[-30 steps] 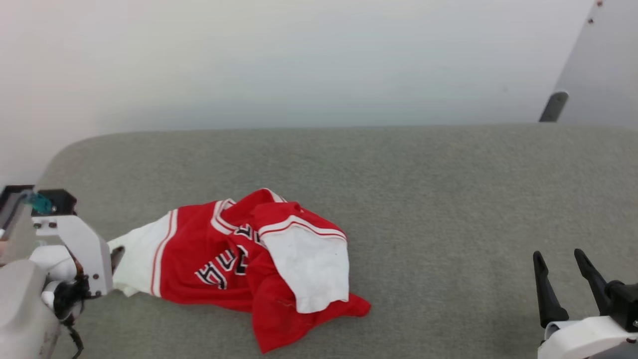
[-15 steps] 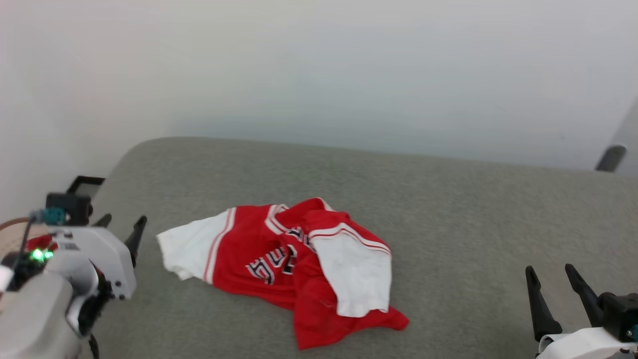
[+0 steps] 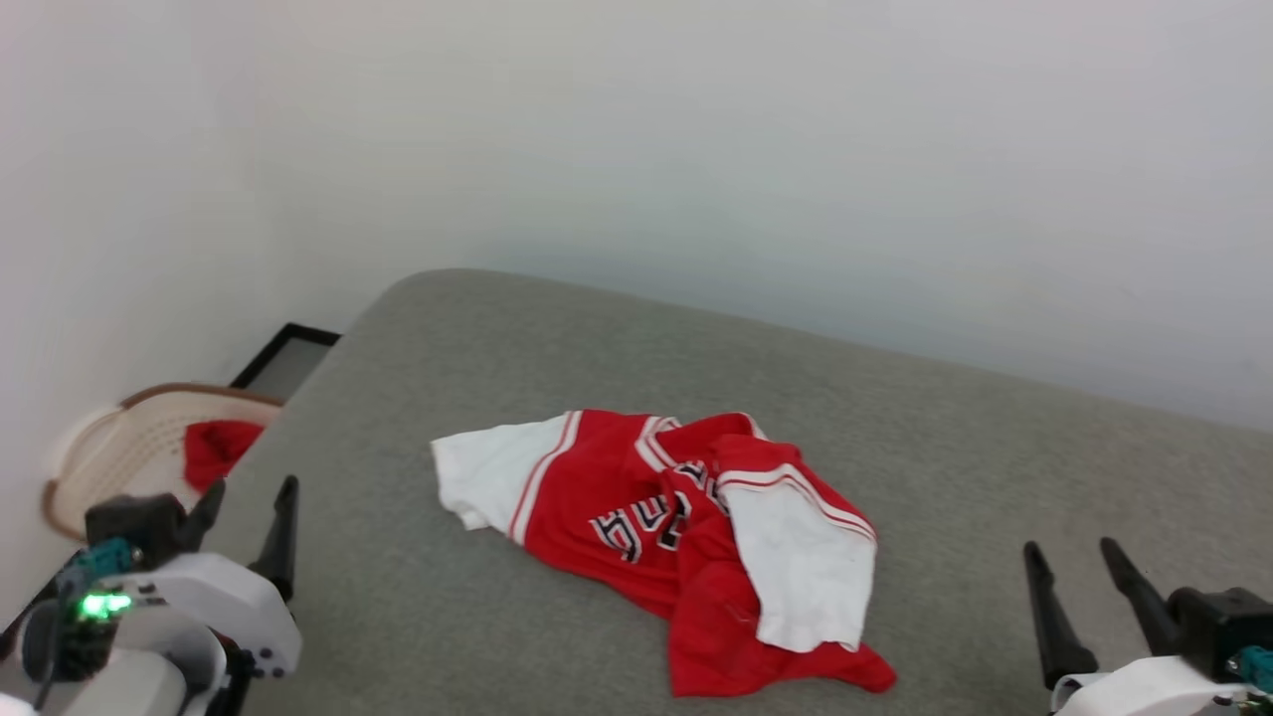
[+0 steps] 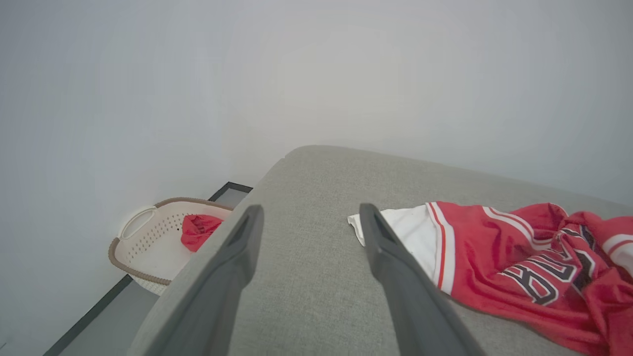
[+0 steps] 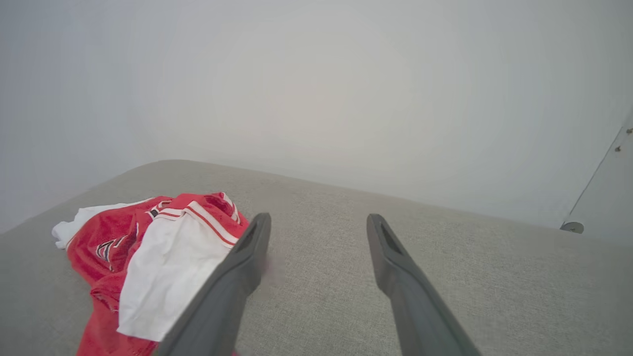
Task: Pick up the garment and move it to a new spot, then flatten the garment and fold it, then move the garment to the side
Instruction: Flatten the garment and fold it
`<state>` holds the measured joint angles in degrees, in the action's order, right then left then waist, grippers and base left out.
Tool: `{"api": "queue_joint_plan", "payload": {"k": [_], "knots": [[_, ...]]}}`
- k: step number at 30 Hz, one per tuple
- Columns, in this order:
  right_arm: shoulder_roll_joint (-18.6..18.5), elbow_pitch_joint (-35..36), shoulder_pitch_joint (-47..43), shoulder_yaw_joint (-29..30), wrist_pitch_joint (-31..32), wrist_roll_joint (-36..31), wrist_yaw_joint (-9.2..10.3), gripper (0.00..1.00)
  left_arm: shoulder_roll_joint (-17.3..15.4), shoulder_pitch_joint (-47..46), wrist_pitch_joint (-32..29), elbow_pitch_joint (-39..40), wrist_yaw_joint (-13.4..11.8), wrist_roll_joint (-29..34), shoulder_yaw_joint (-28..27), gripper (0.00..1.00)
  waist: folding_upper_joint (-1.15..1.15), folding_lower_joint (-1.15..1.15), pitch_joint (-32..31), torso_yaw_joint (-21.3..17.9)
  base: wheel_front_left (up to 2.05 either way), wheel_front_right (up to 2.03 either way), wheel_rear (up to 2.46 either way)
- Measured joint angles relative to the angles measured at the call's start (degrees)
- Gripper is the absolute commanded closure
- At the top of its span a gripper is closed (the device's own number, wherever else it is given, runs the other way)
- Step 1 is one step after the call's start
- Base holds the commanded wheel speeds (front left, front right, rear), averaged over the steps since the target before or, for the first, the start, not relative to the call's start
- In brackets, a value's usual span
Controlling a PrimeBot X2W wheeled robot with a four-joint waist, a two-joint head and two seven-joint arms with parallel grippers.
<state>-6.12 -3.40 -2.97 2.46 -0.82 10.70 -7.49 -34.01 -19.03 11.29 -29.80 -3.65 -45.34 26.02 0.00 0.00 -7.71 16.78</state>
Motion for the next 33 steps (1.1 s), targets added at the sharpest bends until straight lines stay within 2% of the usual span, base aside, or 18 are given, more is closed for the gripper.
{"api": "queue_joint_plan", "payload": {"k": [14,25,33], "knots": [[-0.6,0.2,3.0,-6.7,13.1,5.8,-0.01,0.00,3.3,8.1,3.6,7.9,-4.9,1.8,-3.5,0.00,0.00,0.00,0.6,7.7,0.00,0.00,0.00],[-1.4,-2.0,5.2,-10.8,25.6,8.2,-0.01,0.00,7.2,11.2,3.7,11.0,-4.8,5.4,-7.5,0.00,0.00,0.00,4.0,10.5,0.00,0.00,0.00],[-1.7,-5.0,6.2,-12.1,28.7,7.8,-0.01,0.00,9.5,12.0,3.7,10.5,-3.4,7.4,-9.2,0.00,0.00,0.00,5.6,11.6,0.00,0.00,0.00]]}}
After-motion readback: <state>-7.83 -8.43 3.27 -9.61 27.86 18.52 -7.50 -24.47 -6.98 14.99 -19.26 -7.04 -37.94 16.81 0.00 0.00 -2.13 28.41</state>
